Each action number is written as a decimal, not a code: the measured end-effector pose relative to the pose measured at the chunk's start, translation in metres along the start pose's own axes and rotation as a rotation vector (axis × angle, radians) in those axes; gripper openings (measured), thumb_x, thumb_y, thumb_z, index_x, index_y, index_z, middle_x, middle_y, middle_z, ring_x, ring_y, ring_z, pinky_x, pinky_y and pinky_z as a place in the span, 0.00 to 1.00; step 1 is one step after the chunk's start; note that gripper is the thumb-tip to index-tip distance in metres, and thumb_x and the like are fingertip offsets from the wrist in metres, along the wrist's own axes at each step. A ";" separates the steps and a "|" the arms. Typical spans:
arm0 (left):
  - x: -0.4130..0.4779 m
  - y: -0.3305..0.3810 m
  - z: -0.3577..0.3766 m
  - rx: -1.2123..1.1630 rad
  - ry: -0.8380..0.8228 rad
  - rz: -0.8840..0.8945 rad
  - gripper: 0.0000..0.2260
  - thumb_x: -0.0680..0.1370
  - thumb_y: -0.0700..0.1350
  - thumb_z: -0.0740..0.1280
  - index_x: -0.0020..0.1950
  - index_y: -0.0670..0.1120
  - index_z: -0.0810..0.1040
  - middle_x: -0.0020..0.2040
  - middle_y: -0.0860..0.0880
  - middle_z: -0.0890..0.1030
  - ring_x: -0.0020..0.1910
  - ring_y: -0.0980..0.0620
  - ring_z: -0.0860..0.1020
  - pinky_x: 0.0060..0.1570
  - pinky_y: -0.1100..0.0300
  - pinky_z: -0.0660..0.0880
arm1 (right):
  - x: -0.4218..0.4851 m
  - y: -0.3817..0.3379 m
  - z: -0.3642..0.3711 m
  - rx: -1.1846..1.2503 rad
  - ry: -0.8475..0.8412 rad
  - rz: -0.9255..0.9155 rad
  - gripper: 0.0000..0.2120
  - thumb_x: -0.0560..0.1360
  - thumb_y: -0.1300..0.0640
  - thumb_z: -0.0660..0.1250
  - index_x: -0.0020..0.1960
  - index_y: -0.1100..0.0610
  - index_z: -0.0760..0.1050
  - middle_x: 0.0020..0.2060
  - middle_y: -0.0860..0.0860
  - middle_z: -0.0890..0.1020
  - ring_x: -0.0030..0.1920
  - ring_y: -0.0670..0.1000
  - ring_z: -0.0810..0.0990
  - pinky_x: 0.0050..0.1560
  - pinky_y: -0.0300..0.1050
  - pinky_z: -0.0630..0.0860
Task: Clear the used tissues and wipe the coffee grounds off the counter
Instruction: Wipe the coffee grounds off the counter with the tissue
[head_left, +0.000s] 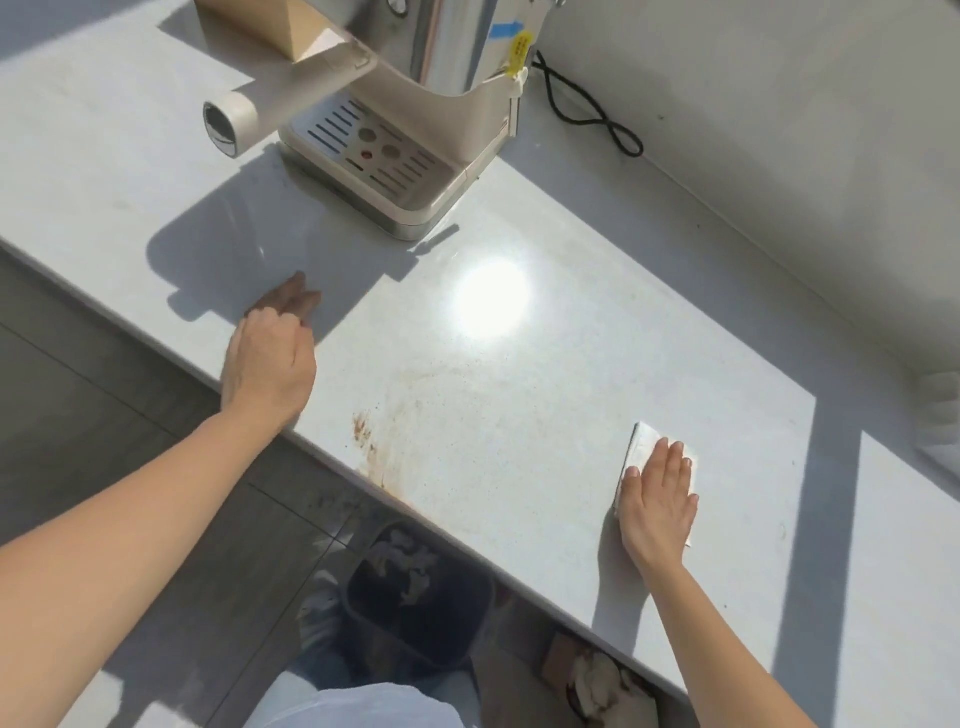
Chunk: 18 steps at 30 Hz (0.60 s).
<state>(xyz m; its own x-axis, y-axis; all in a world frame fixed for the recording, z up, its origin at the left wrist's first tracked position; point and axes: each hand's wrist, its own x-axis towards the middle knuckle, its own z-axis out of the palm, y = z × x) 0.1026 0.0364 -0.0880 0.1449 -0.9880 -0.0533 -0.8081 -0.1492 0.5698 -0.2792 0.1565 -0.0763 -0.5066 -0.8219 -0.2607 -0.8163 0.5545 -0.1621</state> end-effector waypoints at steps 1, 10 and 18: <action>-0.003 -0.006 -0.001 0.050 -0.001 0.005 0.20 0.79 0.45 0.50 0.58 0.38 0.77 0.62 0.37 0.76 0.58 0.37 0.73 0.67 0.43 0.63 | -0.001 -0.015 0.004 0.003 -0.018 -0.095 0.27 0.83 0.52 0.46 0.78 0.53 0.40 0.78 0.49 0.42 0.77 0.49 0.39 0.75 0.55 0.39; 0.001 -0.008 0.005 0.198 0.008 0.109 0.21 0.80 0.41 0.52 0.74 0.43 0.63 0.76 0.48 0.62 0.76 0.49 0.58 0.75 0.52 0.50 | 0.001 -0.186 0.034 -0.135 -0.272 -0.944 0.27 0.81 0.45 0.41 0.78 0.48 0.37 0.77 0.45 0.37 0.75 0.44 0.32 0.73 0.48 0.29; 0.003 -0.007 0.004 0.223 0.023 0.114 0.22 0.80 0.41 0.51 0.74 0.44 0.64 0.76 0.48 0.63 0.76 0.51 0.58 0.74 0.53 0.51 | -0.070 -0.207 0.057 -0.235 -0.331 -1.172 0.28 0.83 0.48 0.45 0.78 0.51 0.39 0.78 0.48 0.38 0.76 0.47 0.32 0.74 0.52 0.31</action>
<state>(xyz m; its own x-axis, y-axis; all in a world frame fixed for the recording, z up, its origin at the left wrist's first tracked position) 0.1065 0.0342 -0.0957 0.0568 -0.9982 0.0214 -0.9256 -0.0447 0.3760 -0.0593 0.1065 -0.0791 0.6291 -0.7142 -0.3068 -0.7763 -0.5575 -0.2941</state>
